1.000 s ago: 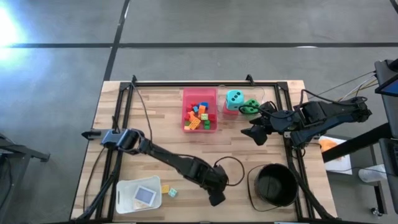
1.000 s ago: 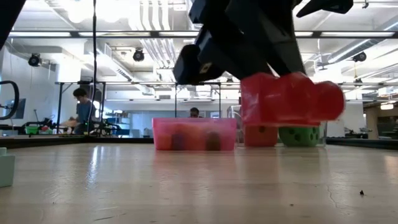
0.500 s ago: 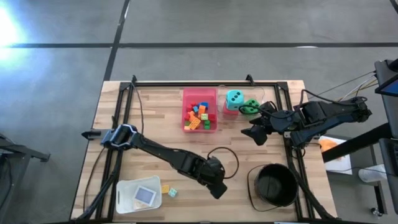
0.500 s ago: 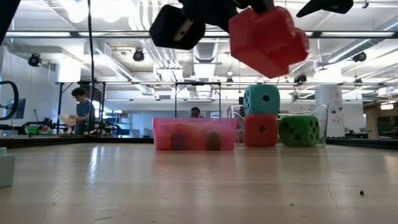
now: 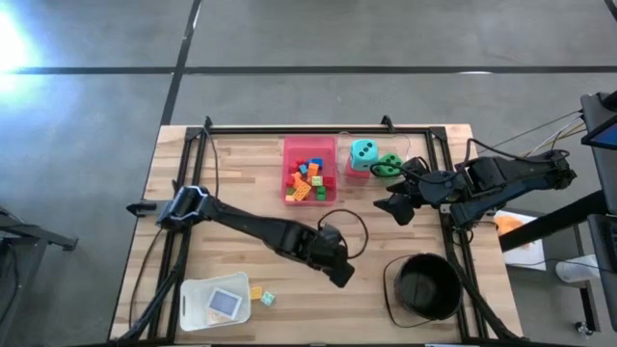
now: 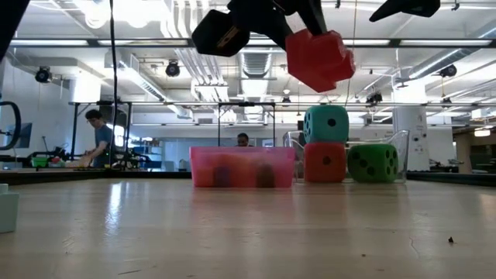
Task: Pick & Place Toys
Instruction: Put the red game piece into the red bin
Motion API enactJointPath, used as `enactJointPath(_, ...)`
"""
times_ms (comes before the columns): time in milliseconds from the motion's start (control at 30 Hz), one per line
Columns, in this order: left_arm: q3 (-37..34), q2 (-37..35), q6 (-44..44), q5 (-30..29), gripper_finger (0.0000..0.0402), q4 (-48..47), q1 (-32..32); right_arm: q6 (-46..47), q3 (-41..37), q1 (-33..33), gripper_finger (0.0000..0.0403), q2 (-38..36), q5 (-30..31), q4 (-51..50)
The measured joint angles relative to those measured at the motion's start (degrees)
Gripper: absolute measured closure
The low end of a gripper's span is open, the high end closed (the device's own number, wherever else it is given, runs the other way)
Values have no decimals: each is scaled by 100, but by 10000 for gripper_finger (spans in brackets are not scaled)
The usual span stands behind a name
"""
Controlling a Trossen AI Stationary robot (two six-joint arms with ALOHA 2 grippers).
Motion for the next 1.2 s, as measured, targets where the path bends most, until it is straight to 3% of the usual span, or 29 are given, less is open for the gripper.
enactJointPath(500,-2,-324,3,-237,340,-560,421,-2,0,0,33,0,0,0)
enactJointPath(1200,-2,-372,-37,-296,340,-590,659,-8,0,0,33,0,0,1)
